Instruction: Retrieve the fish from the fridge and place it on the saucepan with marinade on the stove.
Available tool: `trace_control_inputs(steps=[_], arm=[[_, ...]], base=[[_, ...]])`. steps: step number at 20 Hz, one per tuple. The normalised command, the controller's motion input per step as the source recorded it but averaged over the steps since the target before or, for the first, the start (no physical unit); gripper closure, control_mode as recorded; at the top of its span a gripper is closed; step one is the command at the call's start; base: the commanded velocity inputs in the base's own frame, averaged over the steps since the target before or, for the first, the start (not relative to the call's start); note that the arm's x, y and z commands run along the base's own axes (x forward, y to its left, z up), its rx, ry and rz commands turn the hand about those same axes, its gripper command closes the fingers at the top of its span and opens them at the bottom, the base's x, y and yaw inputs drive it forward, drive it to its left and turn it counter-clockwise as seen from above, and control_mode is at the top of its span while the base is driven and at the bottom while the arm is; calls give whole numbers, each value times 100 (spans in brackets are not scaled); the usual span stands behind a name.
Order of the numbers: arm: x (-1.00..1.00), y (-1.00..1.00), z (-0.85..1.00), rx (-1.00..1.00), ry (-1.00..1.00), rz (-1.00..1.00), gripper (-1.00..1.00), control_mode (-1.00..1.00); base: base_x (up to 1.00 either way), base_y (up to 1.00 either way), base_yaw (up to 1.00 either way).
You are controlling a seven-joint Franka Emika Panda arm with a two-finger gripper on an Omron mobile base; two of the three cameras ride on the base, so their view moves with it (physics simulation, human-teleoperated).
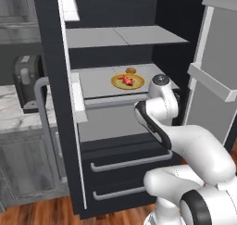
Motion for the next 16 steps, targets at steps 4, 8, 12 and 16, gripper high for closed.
trace_control_inputs(steps=[4, 8, 12, 16], arm=[[0, 0, 0, 0, 0, 0, -100, 100], [0, 0, 0, 0, 0, 0, -100, 100], [0, 0, 0, 0, 0, 0, -100, 100], [0, 0, 0, 0, 0, 0, -100, 100]], base=[[0, 12, -10], [28, 4, -22], [55, 4, -2], [63, 0, 0]])
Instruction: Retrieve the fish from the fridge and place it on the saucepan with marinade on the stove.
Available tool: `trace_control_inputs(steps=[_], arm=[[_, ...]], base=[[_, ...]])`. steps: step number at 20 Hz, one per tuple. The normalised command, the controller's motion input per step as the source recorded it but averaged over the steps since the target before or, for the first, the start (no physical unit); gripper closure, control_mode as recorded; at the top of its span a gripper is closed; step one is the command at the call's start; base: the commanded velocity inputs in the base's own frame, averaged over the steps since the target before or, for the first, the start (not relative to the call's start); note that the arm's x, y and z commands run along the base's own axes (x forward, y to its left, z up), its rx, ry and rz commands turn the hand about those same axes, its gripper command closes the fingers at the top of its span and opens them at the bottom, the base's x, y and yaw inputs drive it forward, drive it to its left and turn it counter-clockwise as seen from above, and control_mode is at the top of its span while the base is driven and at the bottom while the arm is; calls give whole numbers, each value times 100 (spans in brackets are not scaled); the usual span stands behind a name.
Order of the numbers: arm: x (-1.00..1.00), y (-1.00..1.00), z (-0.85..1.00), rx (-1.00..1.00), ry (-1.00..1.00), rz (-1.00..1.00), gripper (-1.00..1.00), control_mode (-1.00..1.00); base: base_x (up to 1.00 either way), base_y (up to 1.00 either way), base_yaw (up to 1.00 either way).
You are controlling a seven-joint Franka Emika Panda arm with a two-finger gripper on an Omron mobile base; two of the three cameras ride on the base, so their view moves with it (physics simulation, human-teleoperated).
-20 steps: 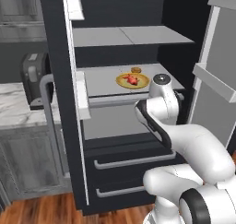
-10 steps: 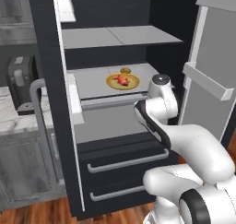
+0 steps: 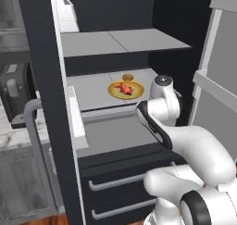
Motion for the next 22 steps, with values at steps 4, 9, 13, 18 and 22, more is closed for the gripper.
trace_control_inputs(steps=[4, 9, 13, 18, 22], arm=[[0, 0, 0, 0, 0, 0, -100, 100], [0, 0, 0, 0, 0, 0, -100, 100], [0, 0, 0, 0, 0, 0, -100, 100], [0, 2, 0, 0, -2, 0, -100, -100], [0, 0, 0, 0, -5, 1, -100, -100]], base=[[68, 0, 0], [51, 2, 0], [11, 3, 0], [0, 1, 0], [0, 0, 0]])
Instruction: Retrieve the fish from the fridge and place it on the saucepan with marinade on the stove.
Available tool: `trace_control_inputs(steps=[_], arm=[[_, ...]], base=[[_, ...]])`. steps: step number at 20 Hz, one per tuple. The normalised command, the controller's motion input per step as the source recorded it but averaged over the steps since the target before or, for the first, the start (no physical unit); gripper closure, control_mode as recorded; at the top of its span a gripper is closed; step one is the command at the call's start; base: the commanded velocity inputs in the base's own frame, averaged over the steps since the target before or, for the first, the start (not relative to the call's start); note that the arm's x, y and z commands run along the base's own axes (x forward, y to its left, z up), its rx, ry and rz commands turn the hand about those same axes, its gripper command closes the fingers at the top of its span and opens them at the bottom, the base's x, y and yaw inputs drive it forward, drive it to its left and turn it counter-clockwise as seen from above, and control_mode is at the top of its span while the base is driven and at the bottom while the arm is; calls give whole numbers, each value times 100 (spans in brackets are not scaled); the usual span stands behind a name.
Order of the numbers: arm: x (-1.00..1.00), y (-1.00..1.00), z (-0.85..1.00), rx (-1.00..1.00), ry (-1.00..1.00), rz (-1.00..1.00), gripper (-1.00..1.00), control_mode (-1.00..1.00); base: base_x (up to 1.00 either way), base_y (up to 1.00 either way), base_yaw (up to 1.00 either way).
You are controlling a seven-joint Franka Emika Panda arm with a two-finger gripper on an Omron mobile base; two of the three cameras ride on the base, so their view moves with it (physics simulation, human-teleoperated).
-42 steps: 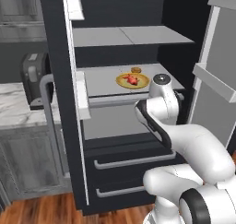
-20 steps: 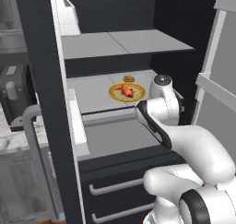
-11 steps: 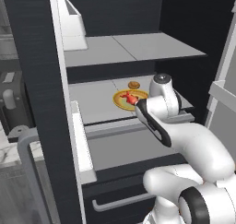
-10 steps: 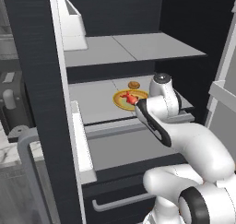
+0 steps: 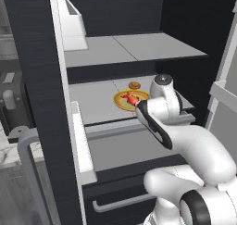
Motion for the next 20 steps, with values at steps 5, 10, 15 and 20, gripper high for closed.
trace_control_inputs(steps=[5, 10, 15, 20], arm=[[-13, 8, 10, 0, -16, 9, -100, -100], [2, 26, 21, 4, -17, 16, -100, -100], [34, 0, 18, 8, -1, 7, -100, -100], [62, 0, 8, 0, 15, 0, -100, -100]], base=[[0, 0, 0], [0, 0, 0], [0, 0, 0], [0, 0, 0]])
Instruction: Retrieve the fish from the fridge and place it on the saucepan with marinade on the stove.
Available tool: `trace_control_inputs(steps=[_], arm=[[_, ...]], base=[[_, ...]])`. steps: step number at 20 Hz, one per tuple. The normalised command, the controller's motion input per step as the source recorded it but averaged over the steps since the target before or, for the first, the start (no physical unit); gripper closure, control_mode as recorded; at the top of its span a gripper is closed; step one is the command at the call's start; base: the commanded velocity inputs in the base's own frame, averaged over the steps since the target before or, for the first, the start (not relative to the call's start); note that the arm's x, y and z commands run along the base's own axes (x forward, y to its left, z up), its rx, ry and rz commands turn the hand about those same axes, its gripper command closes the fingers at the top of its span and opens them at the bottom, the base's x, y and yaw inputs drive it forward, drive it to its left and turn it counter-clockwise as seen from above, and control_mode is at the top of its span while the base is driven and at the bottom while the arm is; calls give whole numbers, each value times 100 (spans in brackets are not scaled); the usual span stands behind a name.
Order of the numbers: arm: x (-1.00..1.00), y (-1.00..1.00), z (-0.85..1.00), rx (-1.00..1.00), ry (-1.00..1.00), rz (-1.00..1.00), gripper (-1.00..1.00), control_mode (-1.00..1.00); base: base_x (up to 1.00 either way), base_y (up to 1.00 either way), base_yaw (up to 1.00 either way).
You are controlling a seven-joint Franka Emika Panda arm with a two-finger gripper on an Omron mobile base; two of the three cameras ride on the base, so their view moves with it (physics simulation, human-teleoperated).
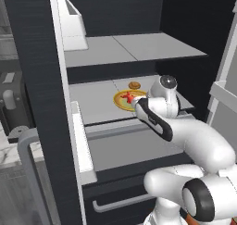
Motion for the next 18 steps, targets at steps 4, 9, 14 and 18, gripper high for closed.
trace_control_inputs(steps=[4, 9, 14, 18], arm=[[44, 0, 11, -4, 4, 1, -100, -100], [19, 0, -1, 0, -2, 6, -100, -100], [14, 0, -9, 0, -3, 3, -100, -100], [28, 0, 0, 0, 1, 0, -100, -100]], base=[[0, 0, 0], [0, 0, 0], [0, 0, 0], [0, 0, 0]])
